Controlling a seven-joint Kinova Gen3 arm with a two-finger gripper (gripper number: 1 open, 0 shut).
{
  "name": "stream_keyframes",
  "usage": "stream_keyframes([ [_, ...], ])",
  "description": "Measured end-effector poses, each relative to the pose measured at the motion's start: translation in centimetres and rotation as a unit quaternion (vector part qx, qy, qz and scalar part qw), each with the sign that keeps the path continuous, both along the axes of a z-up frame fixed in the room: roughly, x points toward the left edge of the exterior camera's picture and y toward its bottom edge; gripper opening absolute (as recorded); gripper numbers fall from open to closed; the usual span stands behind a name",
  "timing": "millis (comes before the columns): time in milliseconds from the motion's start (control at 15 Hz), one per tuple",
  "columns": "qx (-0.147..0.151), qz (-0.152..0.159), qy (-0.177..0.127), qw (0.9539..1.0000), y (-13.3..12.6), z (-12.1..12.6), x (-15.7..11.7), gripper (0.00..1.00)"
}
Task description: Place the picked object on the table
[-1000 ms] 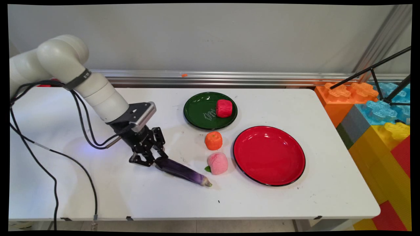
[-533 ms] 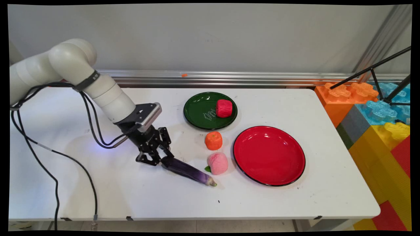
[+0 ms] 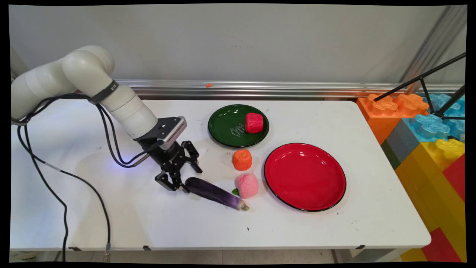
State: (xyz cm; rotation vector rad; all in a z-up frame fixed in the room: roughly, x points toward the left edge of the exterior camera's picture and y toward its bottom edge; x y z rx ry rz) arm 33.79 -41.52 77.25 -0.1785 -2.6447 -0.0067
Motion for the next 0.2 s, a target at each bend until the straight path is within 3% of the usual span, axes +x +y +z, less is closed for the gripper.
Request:
stream_keyframes([
  [200,-0.001,0.000,0.000,1.0000,-0.20,-0.04,0.01,1.00],
])
